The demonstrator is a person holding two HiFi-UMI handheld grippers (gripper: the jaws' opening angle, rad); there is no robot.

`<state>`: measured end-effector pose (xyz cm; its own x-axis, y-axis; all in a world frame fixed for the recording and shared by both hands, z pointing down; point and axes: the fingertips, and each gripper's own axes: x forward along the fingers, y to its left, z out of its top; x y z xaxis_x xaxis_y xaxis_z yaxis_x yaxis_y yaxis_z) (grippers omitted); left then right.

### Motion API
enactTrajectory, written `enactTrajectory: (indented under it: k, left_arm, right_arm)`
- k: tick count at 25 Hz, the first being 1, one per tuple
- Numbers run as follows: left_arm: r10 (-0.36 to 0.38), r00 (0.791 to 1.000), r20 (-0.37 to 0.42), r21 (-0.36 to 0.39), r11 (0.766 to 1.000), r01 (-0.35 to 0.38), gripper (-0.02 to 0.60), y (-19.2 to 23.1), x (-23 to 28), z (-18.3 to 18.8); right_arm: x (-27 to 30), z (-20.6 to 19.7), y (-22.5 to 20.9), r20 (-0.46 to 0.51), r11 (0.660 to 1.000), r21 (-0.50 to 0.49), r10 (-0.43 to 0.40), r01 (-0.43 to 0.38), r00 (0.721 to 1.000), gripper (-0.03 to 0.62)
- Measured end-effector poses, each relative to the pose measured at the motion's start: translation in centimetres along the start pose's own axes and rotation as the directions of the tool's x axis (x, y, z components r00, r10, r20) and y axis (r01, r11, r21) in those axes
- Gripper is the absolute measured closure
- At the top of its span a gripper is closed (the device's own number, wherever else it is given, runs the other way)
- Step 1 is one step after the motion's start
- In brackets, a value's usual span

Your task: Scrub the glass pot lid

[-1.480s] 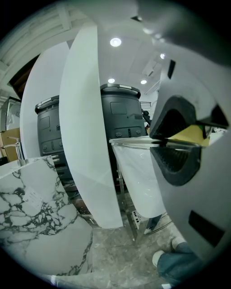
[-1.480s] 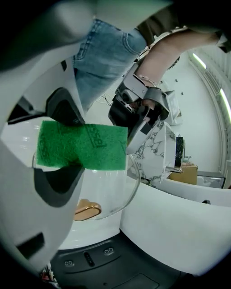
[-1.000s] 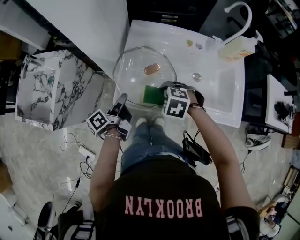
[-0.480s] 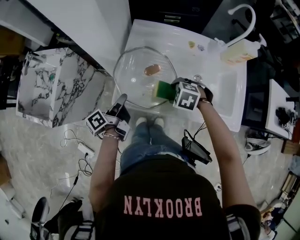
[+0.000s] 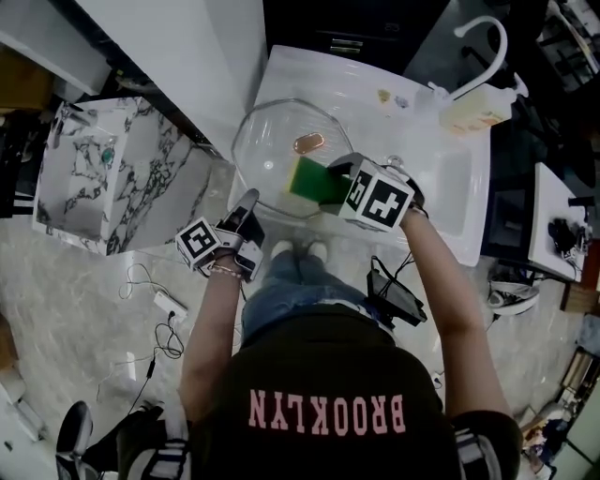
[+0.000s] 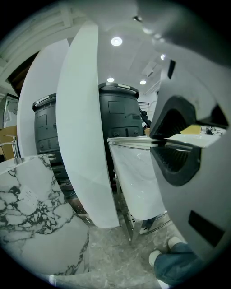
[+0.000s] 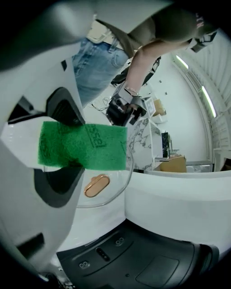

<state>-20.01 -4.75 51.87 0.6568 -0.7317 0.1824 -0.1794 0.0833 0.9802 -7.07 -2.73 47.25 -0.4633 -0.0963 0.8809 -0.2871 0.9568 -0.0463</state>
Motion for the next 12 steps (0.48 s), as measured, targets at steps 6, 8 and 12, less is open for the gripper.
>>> enactTrajectory:
  k: [6,8,12]
  left_arm:
    - [-0.002,1.0,-0.012,0.008,1.0,0.002,0.528,-0.2,0.1,-0.1]
    - [-0.001,1.0,-0.016,0.008,1.0,0.001,0.528,-0.2,0.1,-0.2]
    - [-0.002,1.0,-0.023,0.005,1.0,0.002,0.528,-0.2,0.1,-0.2]
  right_arm:
    - [3.3,3.9,0.9,-0.059,1.0,-0.007,0.006,-0.006,0.998,0.326]
    - [4.3,4.7,0.4,-0.082,1.0,0.006,-0.024,0.024,0.996,0.326]
    - [5.7,5.5,-0.2,-0.134,0.998,0.044,-0.041,0.048,0.99,0.325]
